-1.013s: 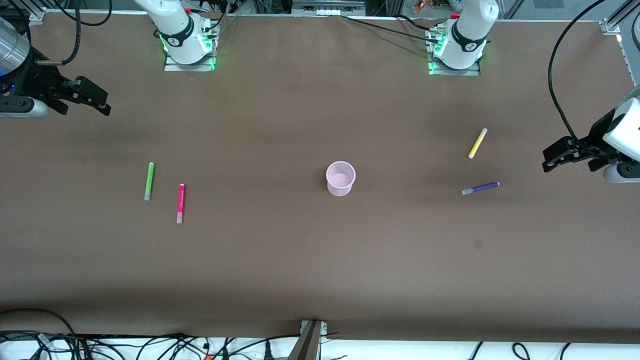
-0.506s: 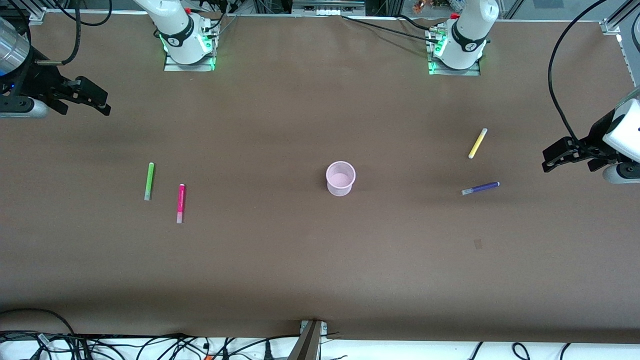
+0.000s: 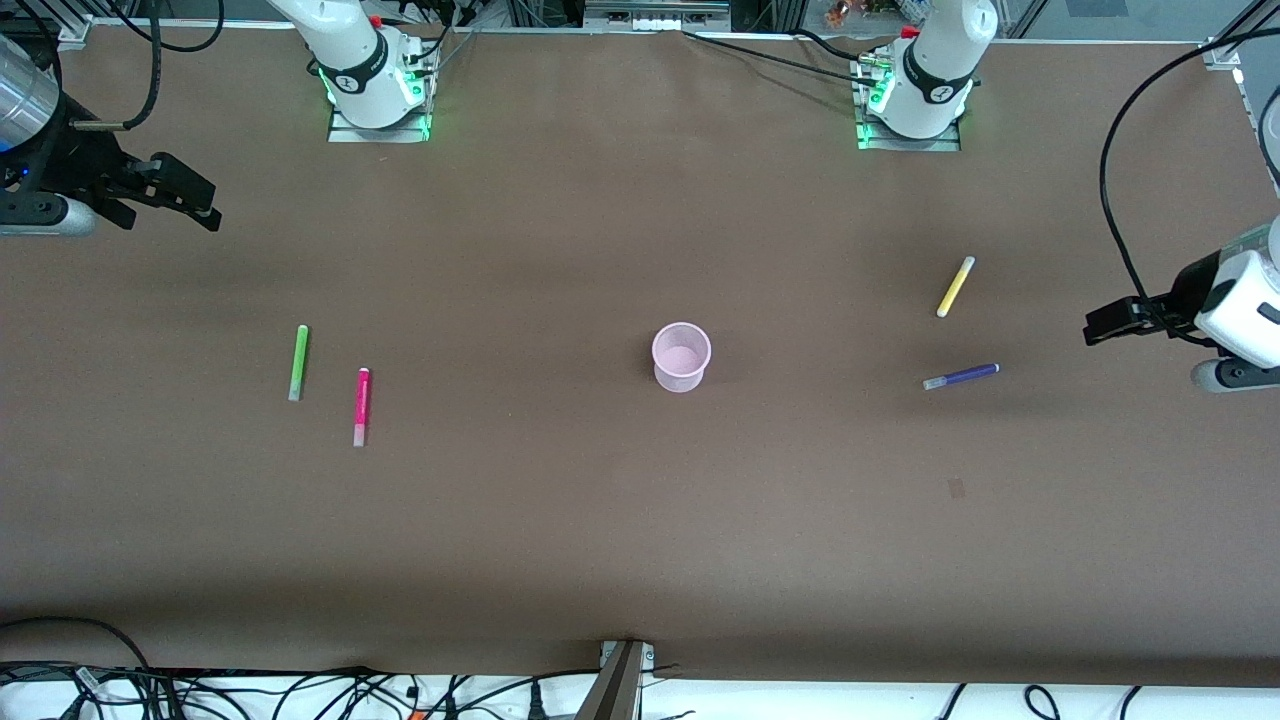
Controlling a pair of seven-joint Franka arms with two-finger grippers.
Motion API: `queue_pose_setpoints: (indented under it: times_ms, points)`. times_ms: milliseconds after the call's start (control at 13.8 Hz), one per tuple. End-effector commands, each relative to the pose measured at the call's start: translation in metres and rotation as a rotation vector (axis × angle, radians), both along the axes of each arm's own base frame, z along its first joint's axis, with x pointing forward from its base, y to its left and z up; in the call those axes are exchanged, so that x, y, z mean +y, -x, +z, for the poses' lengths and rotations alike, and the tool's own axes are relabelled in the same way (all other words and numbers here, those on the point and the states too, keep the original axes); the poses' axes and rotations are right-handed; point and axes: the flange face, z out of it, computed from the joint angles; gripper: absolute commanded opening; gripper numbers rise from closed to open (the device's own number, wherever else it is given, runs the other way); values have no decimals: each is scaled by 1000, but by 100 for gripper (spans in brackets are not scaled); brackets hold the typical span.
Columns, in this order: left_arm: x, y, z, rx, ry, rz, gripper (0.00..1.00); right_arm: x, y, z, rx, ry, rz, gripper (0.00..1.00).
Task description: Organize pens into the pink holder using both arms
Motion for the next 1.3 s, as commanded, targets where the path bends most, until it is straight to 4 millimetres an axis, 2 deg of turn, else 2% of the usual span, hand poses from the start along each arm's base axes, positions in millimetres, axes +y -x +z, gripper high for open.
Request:
queue_pose_setpoints:
  times_ms: [0,145,506,796,1013,1230]
  points:
    - [16,-2,-24,32,27,71,100,-1,2,2,-9,-5,4,100]
    - [36,-4,-47,46,62,262,100,-1,2,2,-11,-5,3,100]
    - [38,16,-129,98,-6,723,100,-2,2,2,-9,-5,1,100]
    - [37,31,-163,113,-75,1109,100,-2,2,2,-9,-5,1,100]
    - [34,41,-190,69,-86,1277,100,-2,2,1,-8,-5,1,100]
    - [29,46,-209,15,-87,1408,100,-2,1,1,-6,-5,1,100]
